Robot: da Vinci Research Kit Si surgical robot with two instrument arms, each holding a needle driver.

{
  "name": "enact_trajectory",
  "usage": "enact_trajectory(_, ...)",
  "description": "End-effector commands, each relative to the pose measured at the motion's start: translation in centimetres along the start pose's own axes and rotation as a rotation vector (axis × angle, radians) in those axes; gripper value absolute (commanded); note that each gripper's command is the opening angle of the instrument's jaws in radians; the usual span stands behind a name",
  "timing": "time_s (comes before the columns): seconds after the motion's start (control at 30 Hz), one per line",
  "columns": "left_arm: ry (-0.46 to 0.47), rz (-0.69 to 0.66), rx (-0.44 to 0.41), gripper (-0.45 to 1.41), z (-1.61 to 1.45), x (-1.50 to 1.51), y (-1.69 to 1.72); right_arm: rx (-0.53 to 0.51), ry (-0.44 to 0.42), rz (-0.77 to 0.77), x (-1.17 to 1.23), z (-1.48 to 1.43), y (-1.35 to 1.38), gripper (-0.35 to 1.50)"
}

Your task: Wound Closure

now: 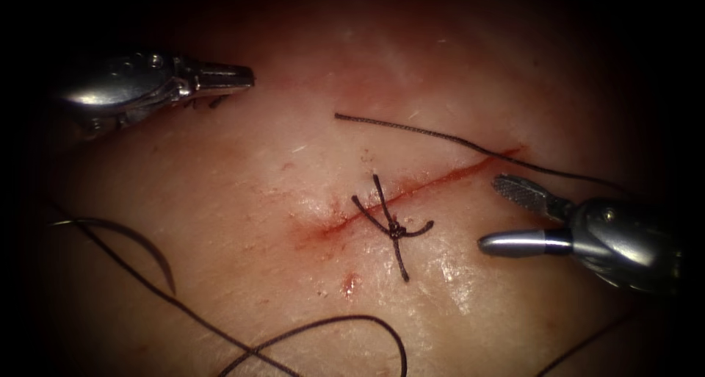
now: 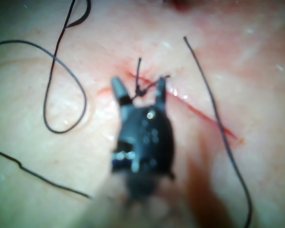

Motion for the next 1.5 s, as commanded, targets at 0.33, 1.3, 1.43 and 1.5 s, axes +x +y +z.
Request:
enact_trajectory(0.33, 0.069, -0.15, -0.06, -0.45, 0.43, -0.72, -0.18, 0.002, 0.0, -0.001, -0.12, 0.19, -0.12, 1.48)
enact_trajectory(1.3, -0.136, -0.209, 0.049, 1.18, -0.21, -0.98, -0.9, 0.003, -0.001, 0.0, -0.12, 0.16, -0.13, 1.48)
enact_trajectory(1.43, -0.112, -0.197, 0.049, 1.06, -0.32, -0.66, -0.81, 0.006, -0.001, 0.0, -0.12, 0.17, -0.13, 1.48)
enact_trajectory(1.5, -0.088, -0.196, 0.051, 1.04, -0.36, -0.52, -0.69, 0.006, -0.001, 0.0, -0.12, 0.17, -0.13, 1.48)
